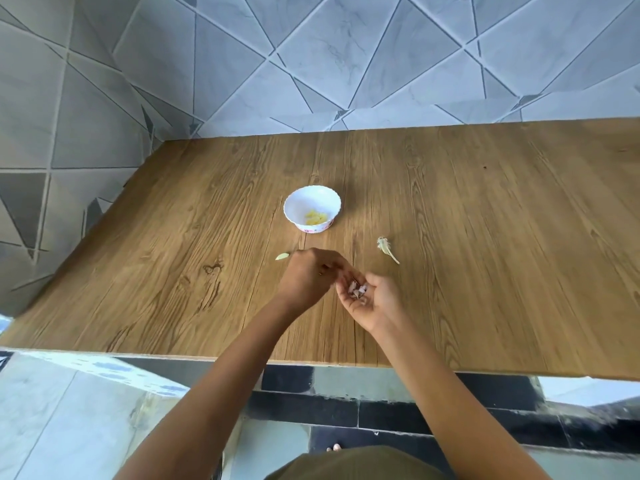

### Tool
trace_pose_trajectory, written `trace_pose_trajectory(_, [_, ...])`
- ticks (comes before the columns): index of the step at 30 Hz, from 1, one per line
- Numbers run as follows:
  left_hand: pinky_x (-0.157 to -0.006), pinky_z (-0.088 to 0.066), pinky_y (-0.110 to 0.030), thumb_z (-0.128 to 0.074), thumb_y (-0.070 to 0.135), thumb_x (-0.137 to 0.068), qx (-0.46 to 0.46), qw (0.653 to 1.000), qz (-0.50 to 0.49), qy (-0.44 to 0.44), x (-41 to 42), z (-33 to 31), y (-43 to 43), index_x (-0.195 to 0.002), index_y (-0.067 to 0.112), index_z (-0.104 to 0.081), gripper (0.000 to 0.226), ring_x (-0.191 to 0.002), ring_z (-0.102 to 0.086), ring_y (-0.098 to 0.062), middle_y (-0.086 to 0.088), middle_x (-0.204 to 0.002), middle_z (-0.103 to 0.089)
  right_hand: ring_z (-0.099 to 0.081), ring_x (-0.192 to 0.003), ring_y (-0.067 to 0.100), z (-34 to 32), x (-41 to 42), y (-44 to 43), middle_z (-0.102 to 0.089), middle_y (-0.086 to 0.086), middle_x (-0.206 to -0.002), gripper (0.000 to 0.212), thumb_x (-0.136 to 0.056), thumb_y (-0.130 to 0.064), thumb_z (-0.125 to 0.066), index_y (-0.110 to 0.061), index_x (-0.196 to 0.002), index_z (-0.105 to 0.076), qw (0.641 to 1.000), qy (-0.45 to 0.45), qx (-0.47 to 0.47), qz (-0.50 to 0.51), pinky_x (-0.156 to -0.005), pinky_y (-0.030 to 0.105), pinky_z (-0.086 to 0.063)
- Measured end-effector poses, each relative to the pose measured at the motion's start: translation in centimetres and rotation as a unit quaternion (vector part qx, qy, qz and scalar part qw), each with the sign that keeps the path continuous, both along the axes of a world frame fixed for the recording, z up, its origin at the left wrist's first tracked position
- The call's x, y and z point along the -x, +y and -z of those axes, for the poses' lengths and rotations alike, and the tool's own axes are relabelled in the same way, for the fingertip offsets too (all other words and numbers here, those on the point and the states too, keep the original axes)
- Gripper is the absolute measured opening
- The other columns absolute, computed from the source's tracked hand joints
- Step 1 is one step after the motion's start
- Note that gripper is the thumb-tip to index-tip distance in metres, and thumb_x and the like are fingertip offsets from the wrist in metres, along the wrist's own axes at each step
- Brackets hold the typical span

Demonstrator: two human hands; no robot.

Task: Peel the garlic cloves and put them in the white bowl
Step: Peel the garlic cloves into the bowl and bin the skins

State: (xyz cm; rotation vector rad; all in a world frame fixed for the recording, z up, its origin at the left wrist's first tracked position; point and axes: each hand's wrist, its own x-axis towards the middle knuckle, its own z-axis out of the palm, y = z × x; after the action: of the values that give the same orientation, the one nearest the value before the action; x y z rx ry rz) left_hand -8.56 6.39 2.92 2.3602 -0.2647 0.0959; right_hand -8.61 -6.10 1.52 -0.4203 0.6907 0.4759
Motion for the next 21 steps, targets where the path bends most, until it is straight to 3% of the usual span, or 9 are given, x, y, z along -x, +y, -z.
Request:
trace_pose_trajectory(2, [-0.068, -0.049, -0.016, -0.054, -0.012, -0.079, -0.032, 0.999, -0.039, 0.011, -0.4, 0.0, 1.2, -0.089, 0.005, -0.074, 0.028, -0.062, -0.058, 0.004, 0.001, -0.074, -0.069, -0.057, -0.077, 0.023, 0.2, 0.0, -0.3, -0.058, 0.016, -0.083, 0.032, -0.101, -0.014, -0.033, 0.004, -0.088, -0.056, 1.000, 0.003, -0.008, 0.005, -0.071, 0.032, -0.050])
trace_pose_trajectory(6, [-0.087, -0.049, -0.023, -0.052, -0.005, -0.085, -0.169, 0.983, -0.042, 0.051, -0.4, 1.4, 2.8, -0.097, 0.007, -0.074, 0.028, -0.086, -0.066, -0.012, -0.003, -0.099, -0.072, -0.058, -0.080, 0.022, 0.3, 0.0, -1.1, -0.059, 0.015, -0.085, 0.031, -0.101, -0.012, -0.034, 0.004, -0.089, -0.058, 1.000, -0.007, 0.004, 0.015, -0.072, 0.033, -0.051])
trace_pose_trajectory(9, [-0.080, -0.055, -0.030, -0.059, 0.004, -0.087, -0.233, 0.970, -0.032, 0.062, 0.1, 2.6, 3.1, -0.094, 0.014, -0.074, 0.020, -0.084, -0.067, -0.013, 0.000, -0.099, -0.072, -0.058, -0.081, 0.022, 0.1, 0.1, -1.4, -0.058, 0.015, -0.086, 0.033, -0.102, -0.012, -0.033, 0.004, -0.088, -0.058, 1.000, -0.012, 0.006, 0.018, -0.081, 0.033, -0.048])
trace_pose_trajectory(11, [-0.073, -0.054, -0.027, -0.059, 0.009, -0.090, -0.268, 0.961, -0.024, 0.059, 0.2, 3.0, 3.0, -0.097, 0.017, -0.073, 0.017, -0.081, -0.066, -0.013, 0.001, -0.097, -0.071, -0.057, -0.082, 0.022, 0.1, 0.1, -1.5, -0.058, 0.015, -0.086, 0.033, -0.102, -0.012, -0.033, 0.004, -0.088, -0.058, 1.000, -0.013, 0.006, 0.021, -0.086, 0.032, -0.047])
trace_pose_trajectory(13, [-0.066, -0.049, -0.023, -0.056, 0.009, -0.092, -0.317, 0.948, -0.014, 0.037, 0.4, 3.3, 2.7, -0.101, 0.016, -0.070, 0.018, -0.080, -0.066, -0.016, 0.001, -0.097, -0.070, -0.058, -0.082, 0.022, 0.2, 0.1, -1.5, -0.058, 0.015, -0.086, 0.033, -0.102, -0.013, -0.033, 0.004, -0.088, -0.058, 1.000, -0.012, 0.007, 0.019, -0.086, 0.032, -0.047])
trace_pose_trajectory(16, [-0.061, -0.048, -0.028, -0.046, 0.009, -0.095, -0.367, 0.930, -0.008, 0.003, 0.3, 3.6, 2.4, -0.099, 0.011, -0.063, 0.018, -0.078, -0.065, -0.020, -0.004, -0.094, -0.066, -0.058, -0.082, 0.021, 0.1, 0.1, -1.5, -0.059, 0.015, -0.086, 0.033, -0.102, -0.013, -0.033, 0.004, -0.088, -0.058, 1.000, -0.011, 0.005, 0.022, -0.086, 0.033, -0.047])
trace_pose_trajectory(18, [-0.062, -0.048, -0.030, -0.043, 0.011, -0.095, -0.332, 0.943, -0.018, 0.018, -0.1, 3.6, 2.5, -0.096, 0.007, -0.060, 0.018, -0.077, -0.063, -0.021, -0.007, -0.093, -0.065, -0.058, -0.082, 0.021, 0.2, 0.1, -1.4, -0.059, 0.014, -0.086, 0.034, -0.102, -0.013, -0.033, 0.004, -0.087, -0.059, 1.000, -0.013, 0.011, 0.021, -0.086, 0.033, -0.046])
trace_pose_trajectory(21, [-0.063, -0.041, -0.021, -0.054, 0.007, -0.092, -0.125, 0.991, -0.029, 0.030, -0.6, 2.3, 2.5, -0.092, 0.000, -0.064, 0.013, -0.067, -0.056, -0.013, -0.008, -0.084, -0.067, -0.058, -0.083, 0.021, 0.4, 0.1, -1.1, -0.059, 0.014, -0.087, 0.034, -0.102, -0.014, -0.033, 0.004, -0.086, -0.059, 1.000, -0.014, 0.021, 0.012, -0.085, 0.033, -0.046])
